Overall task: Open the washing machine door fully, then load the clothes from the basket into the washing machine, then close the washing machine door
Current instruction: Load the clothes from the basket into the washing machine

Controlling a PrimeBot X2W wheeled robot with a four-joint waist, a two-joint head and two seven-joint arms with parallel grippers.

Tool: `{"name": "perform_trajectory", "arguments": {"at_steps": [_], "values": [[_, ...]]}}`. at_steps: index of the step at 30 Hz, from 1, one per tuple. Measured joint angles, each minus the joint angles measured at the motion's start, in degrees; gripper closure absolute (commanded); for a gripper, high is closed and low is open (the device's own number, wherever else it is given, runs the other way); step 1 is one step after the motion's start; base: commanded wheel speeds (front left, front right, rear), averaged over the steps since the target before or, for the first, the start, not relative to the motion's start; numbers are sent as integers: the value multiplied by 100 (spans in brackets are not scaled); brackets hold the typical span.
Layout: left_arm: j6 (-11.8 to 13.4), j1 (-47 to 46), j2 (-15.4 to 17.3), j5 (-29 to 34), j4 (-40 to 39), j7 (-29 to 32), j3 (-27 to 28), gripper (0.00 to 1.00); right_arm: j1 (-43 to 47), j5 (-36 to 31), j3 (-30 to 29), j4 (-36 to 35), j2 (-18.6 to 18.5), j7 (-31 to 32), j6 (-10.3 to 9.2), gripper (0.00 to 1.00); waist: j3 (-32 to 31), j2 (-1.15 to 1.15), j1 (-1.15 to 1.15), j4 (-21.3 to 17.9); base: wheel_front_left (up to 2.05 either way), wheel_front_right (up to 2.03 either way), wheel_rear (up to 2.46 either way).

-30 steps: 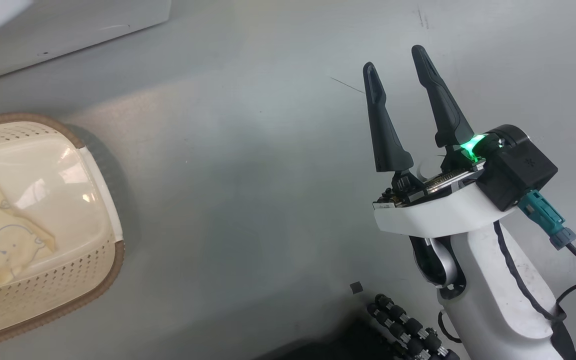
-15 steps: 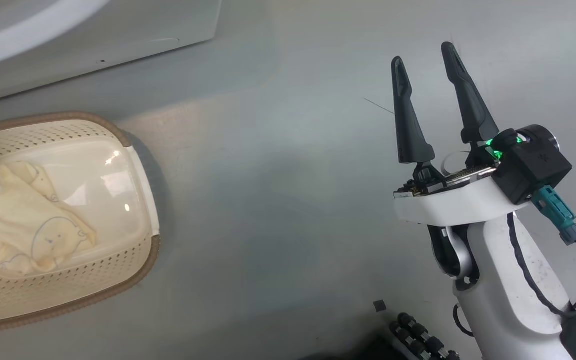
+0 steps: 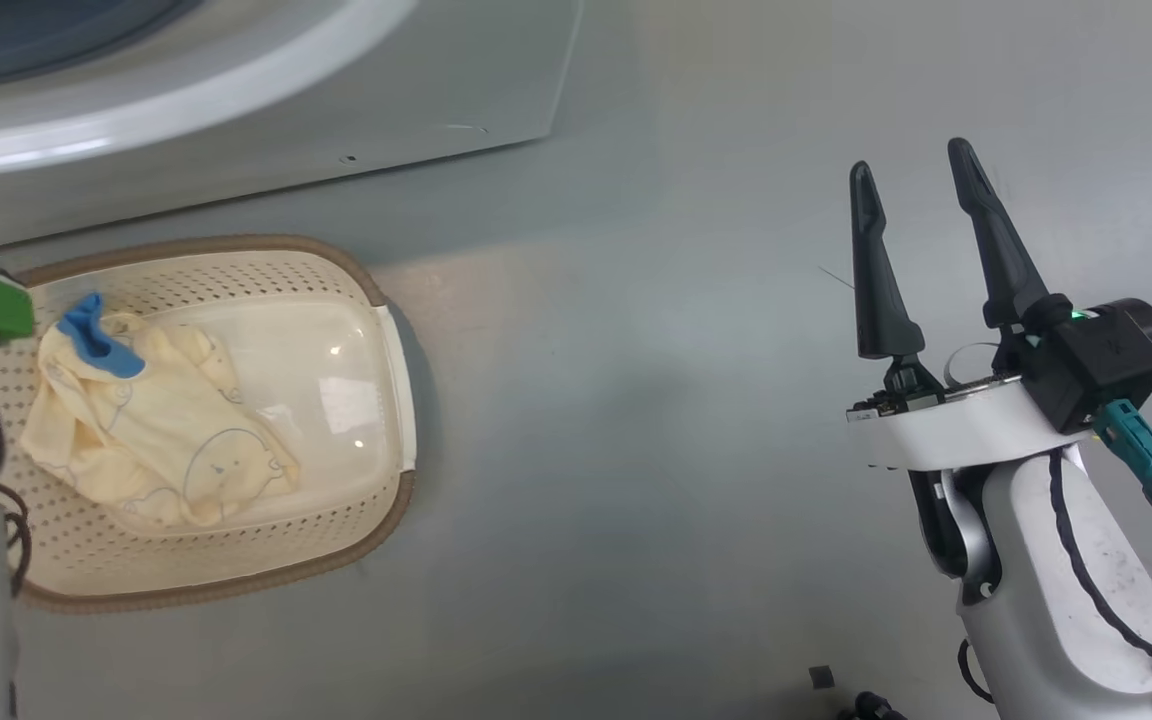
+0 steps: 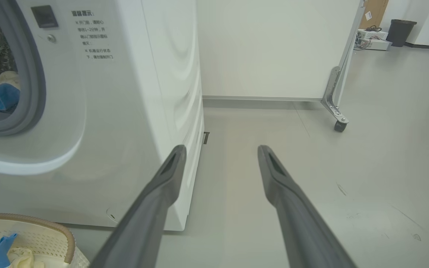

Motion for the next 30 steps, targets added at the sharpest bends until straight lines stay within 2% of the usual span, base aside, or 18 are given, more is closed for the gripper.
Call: {"name": "perform_trajectory", "arguments": {"at_steps": [14, 23, 30], "values": [[113, 1712, -599, 56, -493, -42, -185, 0, 587, -86, -149, 270, -90, 0, 135, 0, -832, 0, 0, 597, 0, 0, 0], [151, 2428, -798, 358, -925, -42, -343, 0, 1066, -86, -178, 459, -74, 0, 187, 0, -1490, 0, -1, 774, 0, 0, 0], [155, 3020, -822, 470, -1133, -42, -337, 0, 1362, -130, -165, 520, -67, 0, 280, 0, -2031, 0, -1, 809, 0, 0, 0]]}}
